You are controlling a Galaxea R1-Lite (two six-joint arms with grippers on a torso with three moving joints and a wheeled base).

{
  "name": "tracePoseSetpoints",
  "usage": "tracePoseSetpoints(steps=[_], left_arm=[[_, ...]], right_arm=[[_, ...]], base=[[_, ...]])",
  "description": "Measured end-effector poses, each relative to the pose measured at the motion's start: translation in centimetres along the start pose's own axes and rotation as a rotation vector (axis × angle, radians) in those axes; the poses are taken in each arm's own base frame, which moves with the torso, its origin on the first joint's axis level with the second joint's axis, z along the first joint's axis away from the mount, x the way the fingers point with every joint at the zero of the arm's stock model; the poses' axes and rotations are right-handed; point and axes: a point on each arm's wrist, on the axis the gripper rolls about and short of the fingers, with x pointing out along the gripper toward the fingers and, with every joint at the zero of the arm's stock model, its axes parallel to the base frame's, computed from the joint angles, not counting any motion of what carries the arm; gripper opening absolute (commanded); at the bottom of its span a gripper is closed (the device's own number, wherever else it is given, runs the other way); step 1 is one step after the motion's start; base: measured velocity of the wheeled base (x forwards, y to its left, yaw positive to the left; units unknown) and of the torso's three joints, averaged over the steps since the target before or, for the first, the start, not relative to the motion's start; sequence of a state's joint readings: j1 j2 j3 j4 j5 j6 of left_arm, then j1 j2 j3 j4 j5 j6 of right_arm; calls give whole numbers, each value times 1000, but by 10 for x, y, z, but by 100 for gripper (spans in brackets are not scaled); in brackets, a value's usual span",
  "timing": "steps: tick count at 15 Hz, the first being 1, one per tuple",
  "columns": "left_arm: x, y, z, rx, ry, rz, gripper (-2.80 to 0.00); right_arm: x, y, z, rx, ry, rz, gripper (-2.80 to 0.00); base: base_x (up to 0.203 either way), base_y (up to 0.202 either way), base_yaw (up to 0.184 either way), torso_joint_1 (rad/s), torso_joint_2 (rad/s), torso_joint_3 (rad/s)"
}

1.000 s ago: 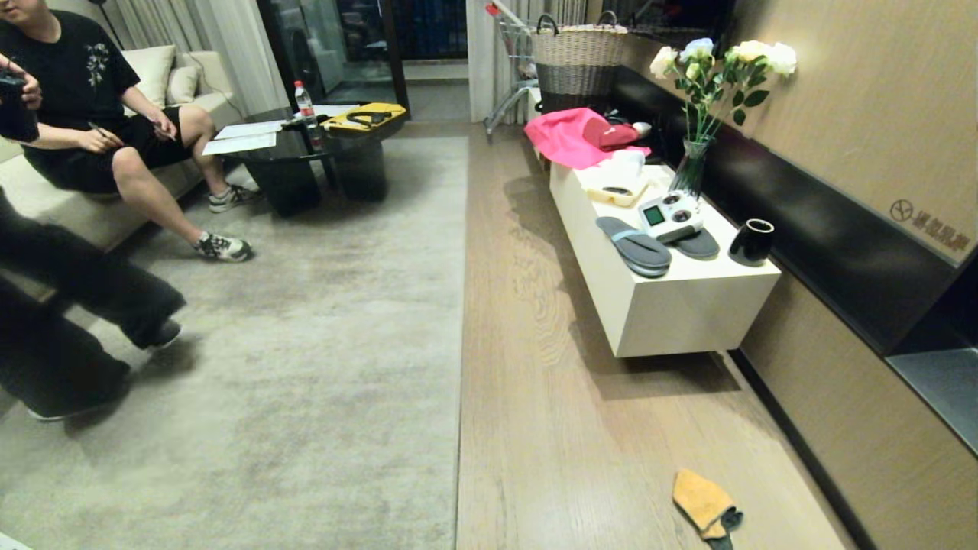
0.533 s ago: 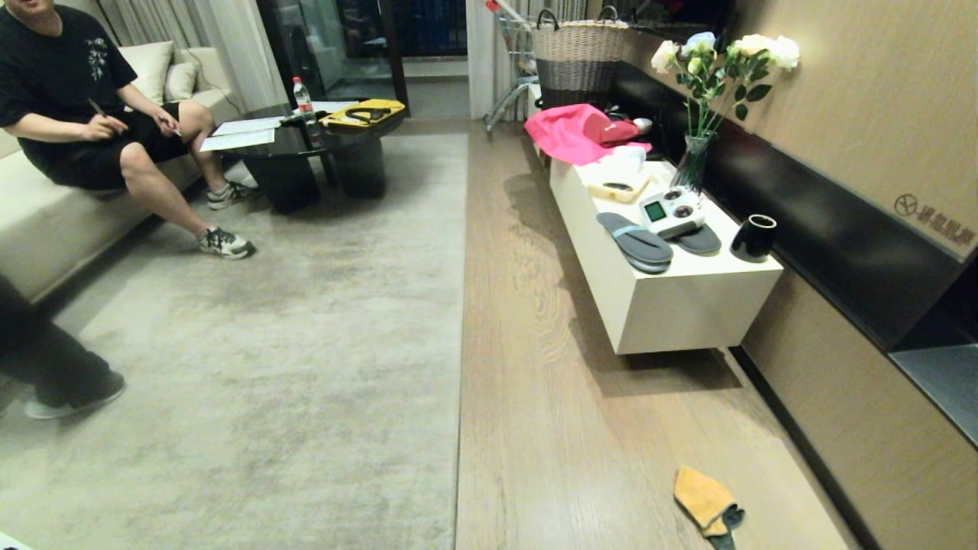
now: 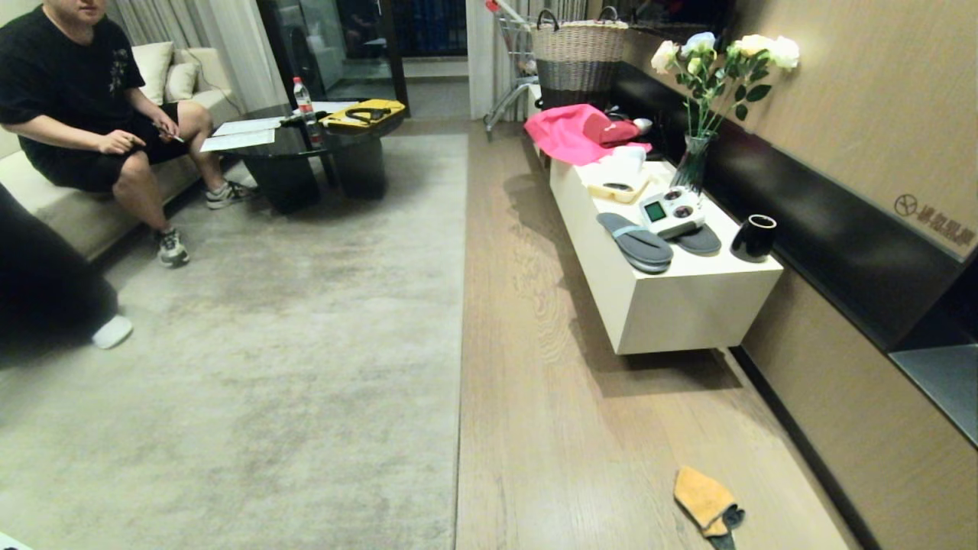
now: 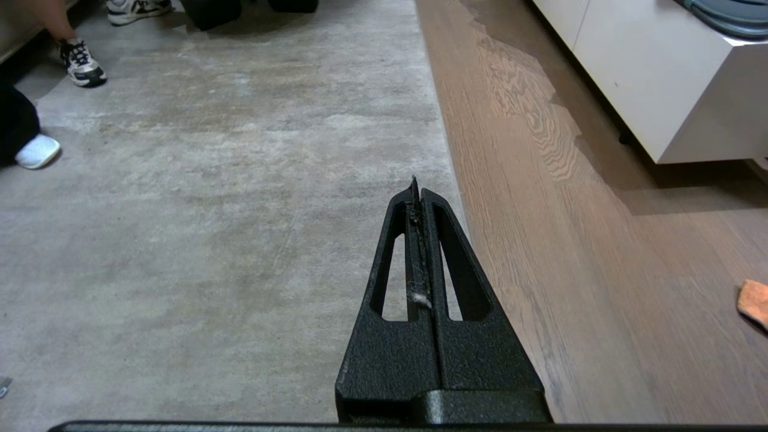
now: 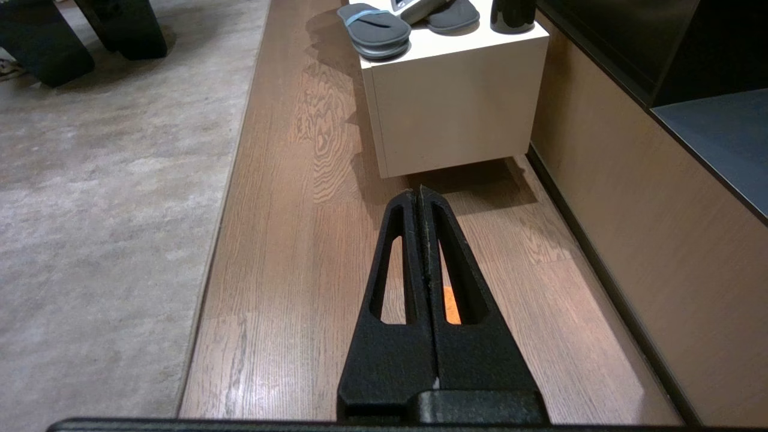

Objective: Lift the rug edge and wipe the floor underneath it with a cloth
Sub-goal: Pick up the rag

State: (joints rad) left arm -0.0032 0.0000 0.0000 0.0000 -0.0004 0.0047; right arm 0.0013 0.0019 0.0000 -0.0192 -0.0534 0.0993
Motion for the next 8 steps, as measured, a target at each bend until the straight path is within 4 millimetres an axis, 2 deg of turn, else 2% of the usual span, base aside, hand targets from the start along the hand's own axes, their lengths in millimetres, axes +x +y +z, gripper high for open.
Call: tracePoseSetpoints(steps=[6, 8], left_arm=[[0, 0, 0, 0, 0, -1, -280], [0, 0, 0, 0, 0, -3, -280]], right_arm=[[0, 0, 0, 0, 0, 0, -280], [0, 0, 0, 0, 0, 0, -280]], base=[[0, 0, 0, 0, 0, 0], [0, 0, 0, 5, 2, -111]])
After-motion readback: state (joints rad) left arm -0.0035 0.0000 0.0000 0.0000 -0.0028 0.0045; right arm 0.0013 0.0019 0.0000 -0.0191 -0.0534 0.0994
